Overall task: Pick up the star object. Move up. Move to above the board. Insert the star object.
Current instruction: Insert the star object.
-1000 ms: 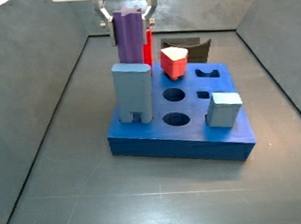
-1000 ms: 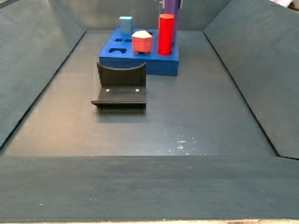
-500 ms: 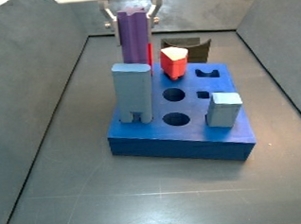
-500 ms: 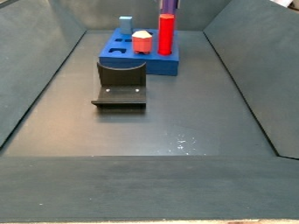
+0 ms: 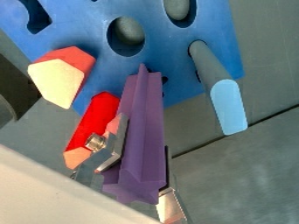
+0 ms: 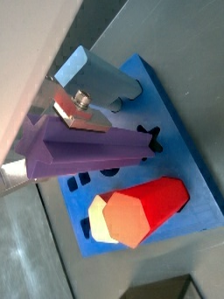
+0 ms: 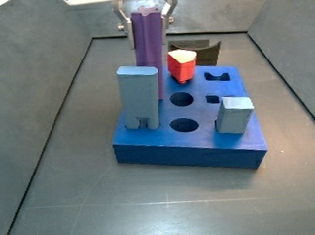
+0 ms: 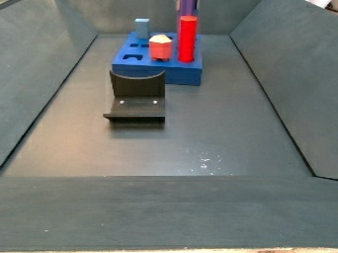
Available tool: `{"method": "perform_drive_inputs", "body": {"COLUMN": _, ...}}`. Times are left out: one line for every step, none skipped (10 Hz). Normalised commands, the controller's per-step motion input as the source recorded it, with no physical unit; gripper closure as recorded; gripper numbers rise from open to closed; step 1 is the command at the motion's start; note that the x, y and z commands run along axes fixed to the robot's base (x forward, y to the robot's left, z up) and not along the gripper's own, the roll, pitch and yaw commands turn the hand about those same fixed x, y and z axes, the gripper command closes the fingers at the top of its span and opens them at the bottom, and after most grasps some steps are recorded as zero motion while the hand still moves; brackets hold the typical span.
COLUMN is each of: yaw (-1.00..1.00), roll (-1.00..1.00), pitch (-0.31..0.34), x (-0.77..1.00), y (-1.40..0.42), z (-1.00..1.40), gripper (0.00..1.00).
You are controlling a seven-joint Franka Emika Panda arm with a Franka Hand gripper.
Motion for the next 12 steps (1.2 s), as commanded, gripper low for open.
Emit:
{"method": "perform_drive_inputs", "body": {"yaw": 0.47, "roll": 0.08, "pitch": -0.007, "x": 0.0, "y": 0.0, "z": -0.13, "gripper": 1.0}}
{"method": "perform_drive_inputs", "body": {"yaw": 0.34, "roll": 0.05, "pitch": -0.011, "x": -0.09, "y": 0.0, "z": -0.14, "gripper": 1.0}}
{"method": "perform_drive_inputs", "body": {"yaw": 0.23, "roll": 0.03, "pitch": -0.026, "x": -0.12, "y": 0.0, "z": -0.12, "gripper": 1.0}}
{"method": "perform_drive_inputs", "body": {"yaw": 0.02, "roll": 0.04, "pitch": 0.0, "x": -0.09, "y": -0.02, "z": -0.07, "gripper": 1.0}}
{"method": "perform_drive_inputs", "body": {"yaw": 0.0, "roll": 0.05, "pitch": 0.0, "x": -0.1, "y": -0.07, "z": -0.05, "gripper": 1.0}}
{"method": "perform_drive_inputs", "body": {"yaw": -0.01, "roll": 0.07, "pitch": 0.0, "x": -0.11, "y": -0.11, "z": -0.05, "gripper": 1.0}}
{"method": "perform_drive_inputs", "body": {"yaw": -0.08, "roll": 0.07, "pitch": 0.0, "x": -0.14, "y": -0.18, "z": -0.04, "gripper": 1.0}}
{"method": "perform_drive_inputs", "body": {"yaw": -0.17, "roll": 0.07, "pitch": 0.0, "x": -0.15, "y": -0.18, "z": -0.04, "gripper": 1.0}}
{"method": "perform_drive_inputs", "body": {"yaw": 0.0, "roll": 0.11, "pitch": 0.0, "x": -0.03, "y": -0.05, "z": -0.12, "gripper": 1.0}}
{"method": "perform_drive_inputs", "body": {"yaw": 0.0, "roll": 0.12, "pitch": 0.013, "x": 0.0, "y": 0.0, "z": -0.15, "gripper": 1.0}}
{"method": "perform_drive_inputs", "body": {"yaw": 0.0, "roll": 0.11, "pitch": 0.027, "x": 0.0, "y": 0.0, "z": -0.18, "gripper": 1.0}}
{"method": "perform_drive_inputs", "body": {"yaw": 0.03, "roll": 0.14, "pitch": 0.046, "x": 0.02, "y": 0.0, "z": -0.24, "gripper": 1.0}}
